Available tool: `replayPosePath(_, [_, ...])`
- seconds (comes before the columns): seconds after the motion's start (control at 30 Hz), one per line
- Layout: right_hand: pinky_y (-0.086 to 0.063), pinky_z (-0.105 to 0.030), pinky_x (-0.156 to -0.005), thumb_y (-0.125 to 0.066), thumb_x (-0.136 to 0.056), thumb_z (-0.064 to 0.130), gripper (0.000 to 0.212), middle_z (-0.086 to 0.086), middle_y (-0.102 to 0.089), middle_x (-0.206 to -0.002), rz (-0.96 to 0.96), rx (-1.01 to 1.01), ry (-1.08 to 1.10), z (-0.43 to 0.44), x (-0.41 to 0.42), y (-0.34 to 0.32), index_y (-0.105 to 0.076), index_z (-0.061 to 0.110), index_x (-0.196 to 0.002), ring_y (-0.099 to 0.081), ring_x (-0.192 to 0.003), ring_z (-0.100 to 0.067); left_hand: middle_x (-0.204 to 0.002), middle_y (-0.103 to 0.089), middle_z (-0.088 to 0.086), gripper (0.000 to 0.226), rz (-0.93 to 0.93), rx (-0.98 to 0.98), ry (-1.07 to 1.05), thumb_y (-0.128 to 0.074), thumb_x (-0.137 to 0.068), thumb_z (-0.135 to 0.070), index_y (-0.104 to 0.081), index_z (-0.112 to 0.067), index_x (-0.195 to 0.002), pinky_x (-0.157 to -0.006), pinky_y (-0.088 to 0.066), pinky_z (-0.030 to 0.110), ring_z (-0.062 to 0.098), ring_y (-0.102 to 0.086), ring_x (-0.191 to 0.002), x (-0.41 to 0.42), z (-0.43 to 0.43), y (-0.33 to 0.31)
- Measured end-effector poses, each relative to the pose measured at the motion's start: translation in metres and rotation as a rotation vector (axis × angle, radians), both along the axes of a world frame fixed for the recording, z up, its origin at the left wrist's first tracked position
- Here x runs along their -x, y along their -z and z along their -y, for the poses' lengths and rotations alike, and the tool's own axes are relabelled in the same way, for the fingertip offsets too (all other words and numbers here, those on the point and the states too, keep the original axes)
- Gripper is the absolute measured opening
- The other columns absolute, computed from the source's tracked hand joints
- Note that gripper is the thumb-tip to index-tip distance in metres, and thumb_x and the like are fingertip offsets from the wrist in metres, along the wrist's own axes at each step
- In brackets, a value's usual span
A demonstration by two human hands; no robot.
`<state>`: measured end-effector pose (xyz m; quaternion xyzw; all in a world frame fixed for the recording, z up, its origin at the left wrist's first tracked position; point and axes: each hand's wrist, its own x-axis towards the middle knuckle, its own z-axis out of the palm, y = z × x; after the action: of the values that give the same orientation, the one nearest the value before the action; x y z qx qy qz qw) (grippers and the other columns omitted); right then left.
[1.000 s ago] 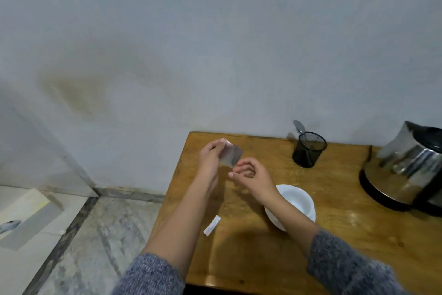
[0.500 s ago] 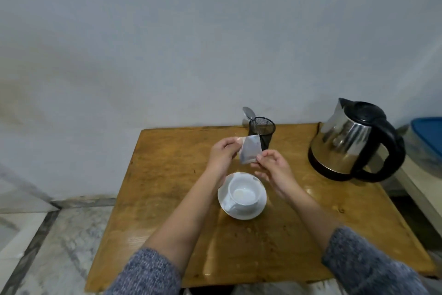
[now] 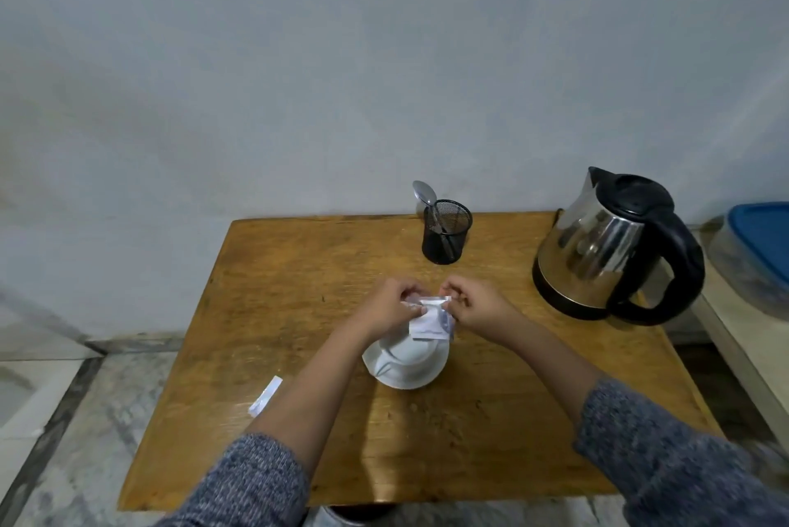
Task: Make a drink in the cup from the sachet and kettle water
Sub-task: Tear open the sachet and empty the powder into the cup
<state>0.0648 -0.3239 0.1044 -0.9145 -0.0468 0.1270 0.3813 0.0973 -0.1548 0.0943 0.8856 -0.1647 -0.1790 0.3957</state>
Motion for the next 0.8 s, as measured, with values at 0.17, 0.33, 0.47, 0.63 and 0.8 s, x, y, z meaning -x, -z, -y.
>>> replayPosePath(0.17, [-0.047, -0.04, -0.071, -0.047, -0.091, 0.009, 0.012, 0.0, -0.054, -0.088, 0.068, 0.278, -0.258, -0.02, -0.011, -0.019, -0.059, 0.012, -0.096, -0.054, -0.082, -0.022, -0.095, -0.067, 0.012, 0.015, 0.071, -0.013, -0.039, -0.068, -0.08, -0.016, -0.073, -0.006, -0.091, -0.081, -0.047, 0.033, 0.022, -0.057, -0.087, 0.006, -0.012, 0.009])
replayPosePath(0.33, [-0.038, -0.029, -0.054, -0.05, -0.091, 0.019, 0.016, 0.003, -0.054, -0.086, 0.075, 0.336, -0.295, -0.037, -0.014, -0.029, -0.059, 0.018, -0.105, -0.056, -0.077, -0.021, -0.072, -0.058, -0.001, 0.009, 0.016, 0.104, -0.214, -0.07, -0.077, -0.009, -0.074, -0.004, -0.084, -0.065, -0.041, 0.022, 0.014, -0.051, -0.071, 0.015, -0.028, 0.016])
replayPosePath(0.47, [-0.038, -0.025, -0.054, -0.057, -0.089, 0.028, 0.017, 0.002, -0.059, -0.091, 0.046, 0.394, -0.296, -0.039, -0.016, -0.031, -0.062, 0.019, -0.102, -0.058, -0.083, -0.019, -0.063, -0.058, -0.006, 0.007, -0.031, 0.232, -0.365, -0.071, -0.076, -0.007, -0.073, -0.004, -0.082, -0.059, -0.04, 0.015, 0.006, -0.049, -0.062, 0.024, -0.034, 0.022])
replayPosePath(0.63, [-0.04, -0.028, -0.055, -0.056, -0.092, 0.023, 0.018, -0.005, -0.069, -0.088, 0.016, 0.493, -0.308, -0.037, -0.014, -0.031, -0.071, 0.013, -0.089, -0.056, -0.072, -0.019, -0.063, -0.053, -0.005, 0.012, -0.088, 0.294, -0.444, -0.069, -0.078, -0.006, -0.07, -0.002, -0.089, -0.061, -0.041, 0.014, 0.006, -0.047, -0.061, 0.033, -0.032, 0.028])
replayPosePath(0.8, [-0.043, -0.031, -0.064, -0.057, -0.091, 0.019, 0.016, -0.005, -0.069, -0.096, 0.026, 0.586, -0.355, -0.043, -0.012, -0.036, -0.071, 0.014, -0.097, -0.061, -0.084, -0.022, -0.075, -0.062, 0.003, 0.005, -0.009, 0.174, -0.265, -0.068, -0.08, -0.013, -0.07, -0.011, -0.084, -0.061, -0.039, 0.013, 0.011, -0.051, -0.068, 0.033, -0.032, 0.024])
